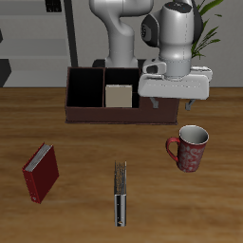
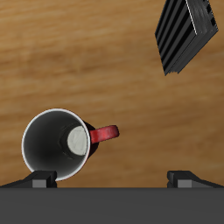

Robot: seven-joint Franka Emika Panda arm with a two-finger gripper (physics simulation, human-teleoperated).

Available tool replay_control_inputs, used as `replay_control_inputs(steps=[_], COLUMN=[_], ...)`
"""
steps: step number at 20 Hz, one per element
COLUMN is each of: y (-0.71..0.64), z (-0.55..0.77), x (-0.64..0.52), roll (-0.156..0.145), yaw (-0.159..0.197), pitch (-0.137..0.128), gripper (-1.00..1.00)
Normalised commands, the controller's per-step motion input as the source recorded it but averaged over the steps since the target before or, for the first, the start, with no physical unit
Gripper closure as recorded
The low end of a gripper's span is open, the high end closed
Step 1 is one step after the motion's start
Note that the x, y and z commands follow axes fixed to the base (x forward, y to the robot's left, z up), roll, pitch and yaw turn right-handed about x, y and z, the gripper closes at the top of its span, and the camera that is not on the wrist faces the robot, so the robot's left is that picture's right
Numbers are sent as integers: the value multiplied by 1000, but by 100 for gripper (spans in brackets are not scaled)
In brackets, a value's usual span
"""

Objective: Place the yellow book into the back desk caddy's front compartment and place the red mug into the back desk caddy's right compartment

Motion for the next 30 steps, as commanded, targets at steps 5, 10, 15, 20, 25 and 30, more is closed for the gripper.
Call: replay_control_inputs(steps=[5,10,15,20,25,30], y=[131,42,1,116,57,-30], z=[-272,-169,-113,-101,-87,-93], x=[-41,25,29,12,93,63], roll=[-10,-4,2,37,24,-7], yaw=[-26,-72,-39,-33,-43,-25], pitch=[17,29,14,3,17,14], gripper=[-100,-100,-100,-100,-100,-100])
